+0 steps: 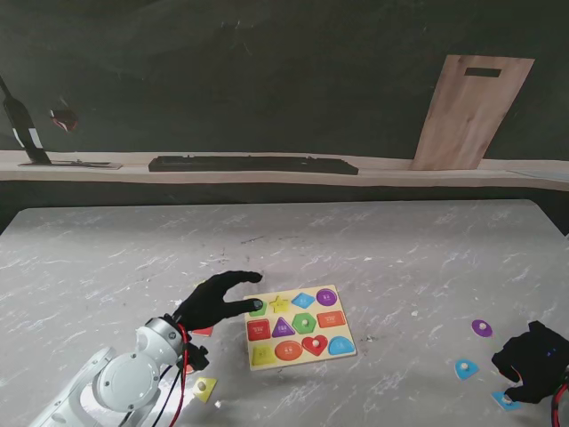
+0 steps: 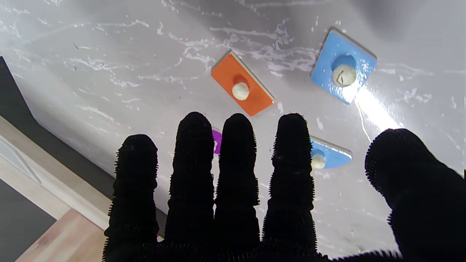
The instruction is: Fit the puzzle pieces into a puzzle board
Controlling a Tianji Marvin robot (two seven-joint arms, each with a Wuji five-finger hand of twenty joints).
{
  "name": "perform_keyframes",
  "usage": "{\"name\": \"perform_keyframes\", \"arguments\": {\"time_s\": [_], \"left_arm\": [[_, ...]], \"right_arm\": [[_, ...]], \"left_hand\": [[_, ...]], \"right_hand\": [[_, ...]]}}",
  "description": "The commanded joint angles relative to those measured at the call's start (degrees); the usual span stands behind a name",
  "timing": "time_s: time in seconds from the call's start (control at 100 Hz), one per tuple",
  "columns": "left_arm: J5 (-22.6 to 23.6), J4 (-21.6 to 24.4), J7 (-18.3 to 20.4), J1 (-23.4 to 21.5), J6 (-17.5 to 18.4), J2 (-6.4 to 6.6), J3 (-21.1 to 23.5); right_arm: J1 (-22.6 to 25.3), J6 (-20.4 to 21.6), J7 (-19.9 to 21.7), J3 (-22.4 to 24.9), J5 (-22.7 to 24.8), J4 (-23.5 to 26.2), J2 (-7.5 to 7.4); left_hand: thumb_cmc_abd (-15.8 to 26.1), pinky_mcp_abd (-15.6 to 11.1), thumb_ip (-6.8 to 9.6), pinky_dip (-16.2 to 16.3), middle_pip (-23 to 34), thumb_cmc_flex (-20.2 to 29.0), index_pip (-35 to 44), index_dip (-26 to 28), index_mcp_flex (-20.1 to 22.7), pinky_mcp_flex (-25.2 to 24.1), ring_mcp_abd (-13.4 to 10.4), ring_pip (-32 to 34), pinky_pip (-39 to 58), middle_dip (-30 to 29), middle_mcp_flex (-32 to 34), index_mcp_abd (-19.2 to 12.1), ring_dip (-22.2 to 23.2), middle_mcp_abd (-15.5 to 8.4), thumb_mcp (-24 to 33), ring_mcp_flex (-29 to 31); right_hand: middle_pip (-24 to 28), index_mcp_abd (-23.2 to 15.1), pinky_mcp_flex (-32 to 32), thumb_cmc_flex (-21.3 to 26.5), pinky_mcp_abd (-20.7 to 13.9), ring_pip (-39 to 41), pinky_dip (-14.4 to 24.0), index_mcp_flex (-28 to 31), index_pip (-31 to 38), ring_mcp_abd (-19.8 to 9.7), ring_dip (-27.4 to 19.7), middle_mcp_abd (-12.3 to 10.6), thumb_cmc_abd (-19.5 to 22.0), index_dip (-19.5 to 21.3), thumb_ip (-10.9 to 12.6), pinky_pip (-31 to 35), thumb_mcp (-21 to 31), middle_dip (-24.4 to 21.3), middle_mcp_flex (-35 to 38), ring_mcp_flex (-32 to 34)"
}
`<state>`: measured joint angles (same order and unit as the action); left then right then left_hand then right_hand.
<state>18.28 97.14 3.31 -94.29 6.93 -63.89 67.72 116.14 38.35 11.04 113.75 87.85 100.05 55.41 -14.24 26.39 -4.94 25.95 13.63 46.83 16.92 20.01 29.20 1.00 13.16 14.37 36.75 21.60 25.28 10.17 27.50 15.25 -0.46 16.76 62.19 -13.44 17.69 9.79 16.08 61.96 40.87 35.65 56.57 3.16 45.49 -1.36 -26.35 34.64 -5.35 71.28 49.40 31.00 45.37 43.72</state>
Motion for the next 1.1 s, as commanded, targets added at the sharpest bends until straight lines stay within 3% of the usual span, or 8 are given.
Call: {"name": "perform_keyframes", "arguments": {"time_s": [0.0, 0.18, 0.41, 1.09], "left_arm": [[-0.25, 0.03, 0.20, 0.10, -0.16, -0.03, -0.21], [-0.62, -0.26, 0.18, 0.51, -0.18, -0.09, -0.48], [-0.56, -0.31, 0.33, 0.51, -0.13, -0.05, -0.44], [-0.62, -0.24, 0.46, 0.58, -0.43, -0.04, -0.40]], "right_arm": [[0.70, 0.22, 0.38, -0.30, 1.04, -0.32, -0.33], [0.89, -0.20, 1.33, -0.87, 1.53, -0.71, -0.39], [0.71, -0.54, 2.22, -1.70, 2.32, -1.07, -0.50], [-1.57, -4.53, -0.70, -5.78, 6.52, -4.62, -1.19]], "left_hand": [[1.02, -6.29, 1.64, 0.93, -1.18, 0.08, -0.96, -0.10, 1.28, -0.57, -0.99, -0.77, -0.50, -0.26, 0.22, -1.80, -0.39, -0.84, -1.01, -0.48], [1.14, -6.42, 1.63, 0.91, -1.22, 0.03, -1.00, -0.10, 1.18, -0.64, -1.16, -0.82, -0.59, -0.27, 0.04, -1.86, -0.40, -1.01, -1.02, -0.59], [1.04, -6.38, 1.63, 0.96, -1.14, 0.08, -0.91, -0.06, 1.21, -0.51, -1.12, -0.78, -0.54, -0.24, 0.10, -1.85, -0.39, -0.99, -1.03, -0.52], [0.98, -6.31, 1.63, 0.99, -1.16, 0.10, -0.87, -0.08, 1.28, -0.58, -0.94, -0.78, -0.52, -0.26, 0.15, -1.81, -0.38, -0.82, -1.02, -0.58]], "right_hand": [[-0.32, -1.56, 0.35, -1.44, -0.05, -0.52, -0.43, 1.14, 0.75, -0.93, 0.52, -1.22, -1.26, 0.04, 1.21, -0.52, 1.48, 0.63, 2.61, 2.03], [-0.49, -2.09, 0.39, -0.02, 0.19, -0.90, -0.46, 1.22, 0.68, -1.30, 0.58, -1.65, -4.10, -0.17, 1.06, -1.47, 4.06, 0.72, 2.63, 2.19], [-0.51, -2.71, 0.40, 1.29, 0.26, -1.27, -0.10, 0.96, 1.40, -1.74, 0.75, -2.06, -6.95, -3.91, -1.29, -2.15, 6.87, 0.88, 2.80, 2.54], [-0.09, -3.91, 0.65, 2.28, 0.26, -0.58, 0.11, 1.97, 3.89, -1.38, 1.10, -2.03, -6.26, -7.95, -3.70, -2.23, 6.37, 0.94, 4.13, 3.59]]}}
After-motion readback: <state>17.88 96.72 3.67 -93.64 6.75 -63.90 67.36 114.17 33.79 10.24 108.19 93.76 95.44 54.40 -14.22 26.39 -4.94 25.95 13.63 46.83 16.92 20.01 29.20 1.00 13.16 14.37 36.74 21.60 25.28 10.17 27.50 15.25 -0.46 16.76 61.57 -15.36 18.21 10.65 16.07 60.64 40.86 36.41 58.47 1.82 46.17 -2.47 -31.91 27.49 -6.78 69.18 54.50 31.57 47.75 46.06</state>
